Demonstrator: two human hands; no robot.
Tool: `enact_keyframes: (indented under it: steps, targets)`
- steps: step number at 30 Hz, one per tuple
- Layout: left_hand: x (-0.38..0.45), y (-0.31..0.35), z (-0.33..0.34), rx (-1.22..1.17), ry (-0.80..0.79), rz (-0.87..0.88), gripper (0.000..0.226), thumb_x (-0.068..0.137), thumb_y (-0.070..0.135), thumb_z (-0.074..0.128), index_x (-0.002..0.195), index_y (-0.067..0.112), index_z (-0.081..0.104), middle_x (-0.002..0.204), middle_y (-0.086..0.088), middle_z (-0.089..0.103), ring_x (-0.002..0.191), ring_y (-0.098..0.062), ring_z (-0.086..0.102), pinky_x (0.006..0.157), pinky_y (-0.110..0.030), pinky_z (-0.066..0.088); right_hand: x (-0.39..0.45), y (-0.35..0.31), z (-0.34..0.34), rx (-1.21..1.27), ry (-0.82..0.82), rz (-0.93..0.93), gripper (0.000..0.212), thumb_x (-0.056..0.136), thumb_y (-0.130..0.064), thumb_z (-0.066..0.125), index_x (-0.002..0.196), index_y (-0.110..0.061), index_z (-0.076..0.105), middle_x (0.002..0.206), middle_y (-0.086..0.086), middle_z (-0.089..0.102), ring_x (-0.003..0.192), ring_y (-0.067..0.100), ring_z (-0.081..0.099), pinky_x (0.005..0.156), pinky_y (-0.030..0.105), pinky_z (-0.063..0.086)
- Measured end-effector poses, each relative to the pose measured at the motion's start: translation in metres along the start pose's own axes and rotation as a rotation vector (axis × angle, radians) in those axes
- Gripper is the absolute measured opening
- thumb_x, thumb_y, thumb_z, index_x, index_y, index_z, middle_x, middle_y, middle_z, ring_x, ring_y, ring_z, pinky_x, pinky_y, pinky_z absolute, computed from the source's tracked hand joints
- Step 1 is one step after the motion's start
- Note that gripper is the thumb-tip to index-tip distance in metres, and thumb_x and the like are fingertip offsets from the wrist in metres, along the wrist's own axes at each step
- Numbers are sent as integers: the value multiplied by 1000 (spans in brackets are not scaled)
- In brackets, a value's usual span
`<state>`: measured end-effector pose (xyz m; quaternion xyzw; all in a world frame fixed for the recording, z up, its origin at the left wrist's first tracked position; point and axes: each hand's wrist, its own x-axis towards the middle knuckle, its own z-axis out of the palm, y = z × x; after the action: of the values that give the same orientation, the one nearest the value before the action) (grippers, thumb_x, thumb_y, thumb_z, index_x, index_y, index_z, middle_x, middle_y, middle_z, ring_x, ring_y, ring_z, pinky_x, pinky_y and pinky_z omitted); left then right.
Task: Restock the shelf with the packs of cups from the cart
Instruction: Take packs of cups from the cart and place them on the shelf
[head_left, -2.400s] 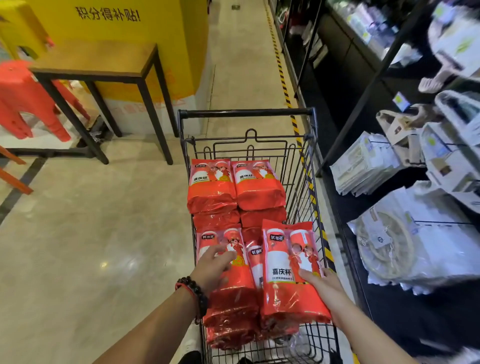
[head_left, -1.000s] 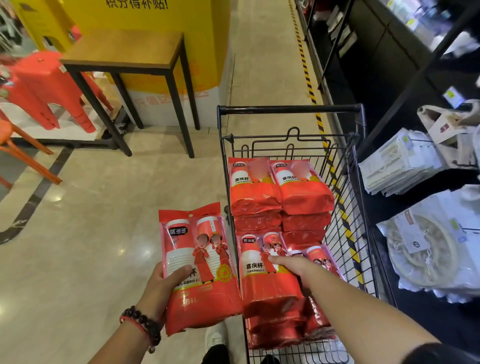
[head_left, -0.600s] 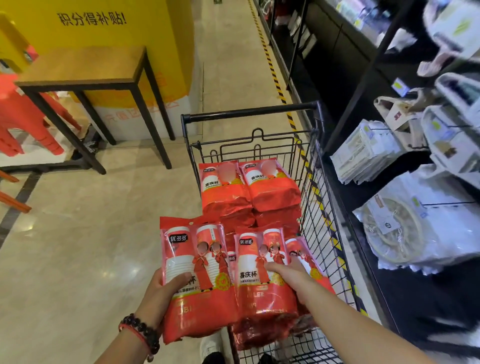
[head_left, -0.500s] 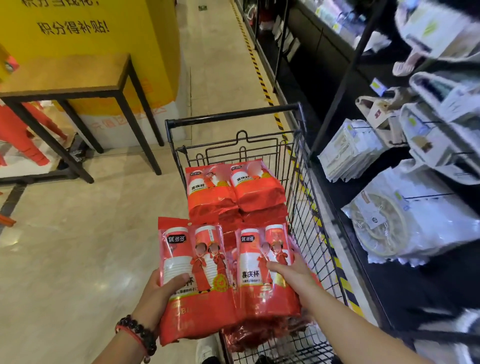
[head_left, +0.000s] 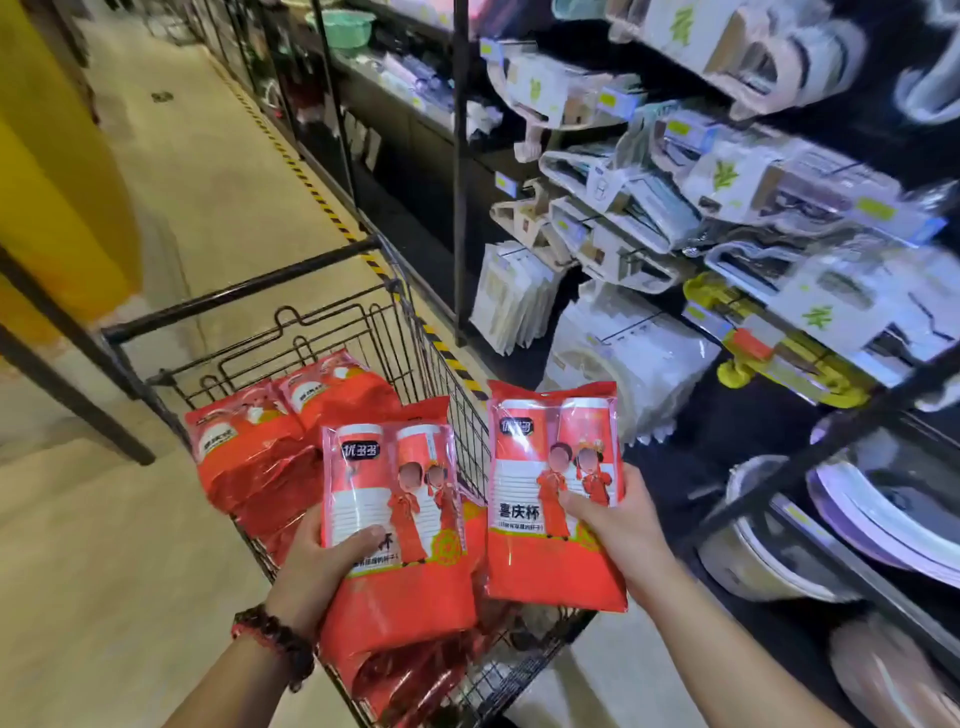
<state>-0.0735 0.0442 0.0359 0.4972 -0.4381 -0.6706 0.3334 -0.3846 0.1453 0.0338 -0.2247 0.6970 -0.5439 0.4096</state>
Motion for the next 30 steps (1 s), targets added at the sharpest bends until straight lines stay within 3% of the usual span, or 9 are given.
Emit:
enact_keyframes:
  steps: [6,10,13,15,19,21,24,27,30]
  targets:
    - [-5,-6,25,131,-207,70,79,42,44,88,113,21,61,107,-9,75,95,-32,72,85,-48,56,-91,13,-57,87,291,-48,64,66,-12,90,120,-17,56,108,5,75,94,22,75,81,42,60]
    - [-19,-15,46,185,-345,91,80,45,46,88,117,21,62,111,-11,74,99,-35,70,91,-54,53,-157,34,-93,121,483,-55,63,64,-9,90,118,-16,59,104,4,77,92,22,75,76,38,60]
    - [-36,-20,75,239,-448,112,75,43,47,86,111,22,65,103,-5,77,87,-20,74,77,-40,55,-204,47,-120,156,604,-57,59,68,-4,90,116,-21,59,100,0,78,84,14,76,61,22,56]
    - [-49,-23,99,271,-516,136,77,41,49,84,109,23,64,98,0,78,80,-11,73,71,-31,53,-231,52,-136,165,661,-68,58,69,-1,89,116,-20,60,97,-3,78,82,13,76,60,20,55]
    - [-74,-33,147,273,-656,117,76,47,36,87,116,17,62,101,-6,77,85,-20,73,74,-35,56,-278,61,-163,162,804,-122,50,70,7,86,103,-23,62,85,-13,78,72,2,73,57,14,53]
    - [-86,-38,168,299,-721,136,67,53,26,85,115,14,62,104,-10,76,85,-18,74,72,-29,58,-300,66,-176,172,870,-128,51,70,4,87,103,-26,61,87,-9,78,74,2,73,57,15,53]
    - [-105,-44,198,318,-781,143,73,43,38,87,110,21,63,101,-4,77,87,-17,73,78,-35,56,-332,74,-198,188,948,-127,55,69,3,88,106,-25,59,95,-4,75,77,3,73,62,19,56]
    - [-124,-49,227,324,-840,169,83,43,41,86,119,18,62,107,-7,76,95,-25,72,86,-41,55,-364,81,-222,178,1004,-121,58,68,1,89,110,-25,58,99,-3,74,77,3,73,66,24,56]
    - [-146,-57,256,339,-900,198,87,45,39,87,123,13,60,109,-9,75,93,-22,72,77,-33,57,-395,90,-246,157,1068,-137,61,68,1,89,112,-27,58,97,-8,73,76,-1,72,59,13,53]
